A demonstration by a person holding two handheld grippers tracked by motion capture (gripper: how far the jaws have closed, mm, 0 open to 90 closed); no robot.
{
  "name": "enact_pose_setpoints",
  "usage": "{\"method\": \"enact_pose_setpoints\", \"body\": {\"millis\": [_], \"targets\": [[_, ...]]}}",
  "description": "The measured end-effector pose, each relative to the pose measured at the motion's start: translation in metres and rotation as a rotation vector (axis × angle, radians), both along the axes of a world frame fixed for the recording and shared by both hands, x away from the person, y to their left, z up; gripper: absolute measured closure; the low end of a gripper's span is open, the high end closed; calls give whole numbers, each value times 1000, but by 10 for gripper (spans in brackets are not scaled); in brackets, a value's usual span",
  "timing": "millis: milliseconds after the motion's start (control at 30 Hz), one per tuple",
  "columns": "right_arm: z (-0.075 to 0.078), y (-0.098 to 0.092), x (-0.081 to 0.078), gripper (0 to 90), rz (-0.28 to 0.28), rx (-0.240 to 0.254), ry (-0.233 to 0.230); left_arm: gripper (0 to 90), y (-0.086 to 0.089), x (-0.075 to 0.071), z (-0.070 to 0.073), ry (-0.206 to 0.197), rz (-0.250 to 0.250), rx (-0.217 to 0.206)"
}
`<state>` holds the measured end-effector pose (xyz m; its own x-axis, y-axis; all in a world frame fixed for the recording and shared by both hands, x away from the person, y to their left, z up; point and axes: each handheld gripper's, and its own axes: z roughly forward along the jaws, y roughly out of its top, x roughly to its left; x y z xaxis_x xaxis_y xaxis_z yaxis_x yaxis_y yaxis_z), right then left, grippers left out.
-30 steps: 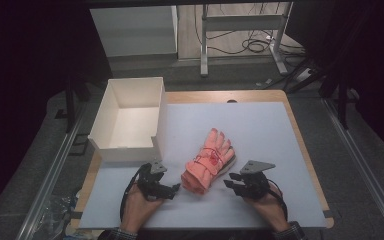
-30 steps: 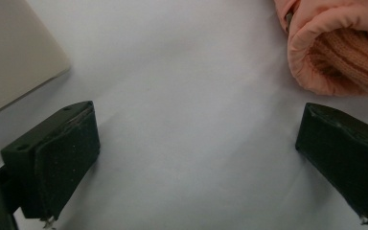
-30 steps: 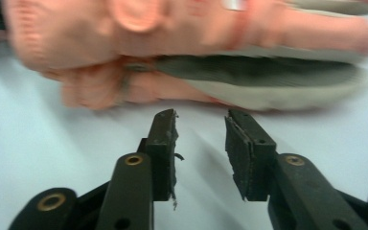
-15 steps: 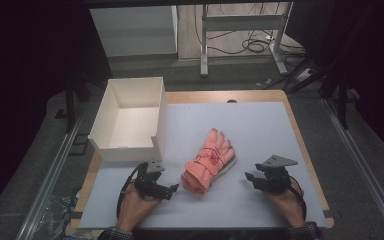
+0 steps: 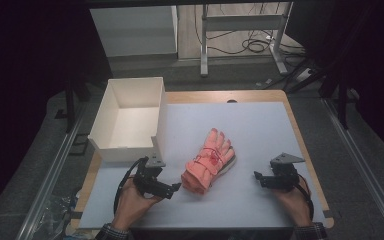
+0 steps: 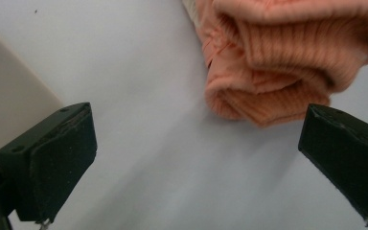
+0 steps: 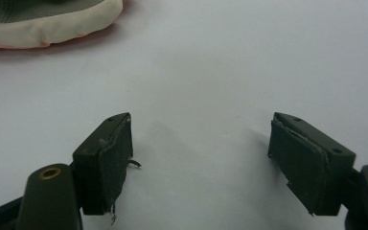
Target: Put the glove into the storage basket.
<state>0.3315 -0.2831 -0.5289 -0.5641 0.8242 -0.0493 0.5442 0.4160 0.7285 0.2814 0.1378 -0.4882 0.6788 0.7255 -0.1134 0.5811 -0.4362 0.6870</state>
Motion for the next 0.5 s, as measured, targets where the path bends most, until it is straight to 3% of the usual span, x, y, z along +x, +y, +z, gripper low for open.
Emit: {"method": "enact_pose_setpoints", "body": {"millis": [233, 500], "targets": [[-1, 0, 0, 225, 1, 0, -1, 0, -17, 4, 23, 7, -38, 3], [-1, 0, 0, 224, 1, 2, 1, 0, -43, 13, 36, -6, -61, 21]]}}
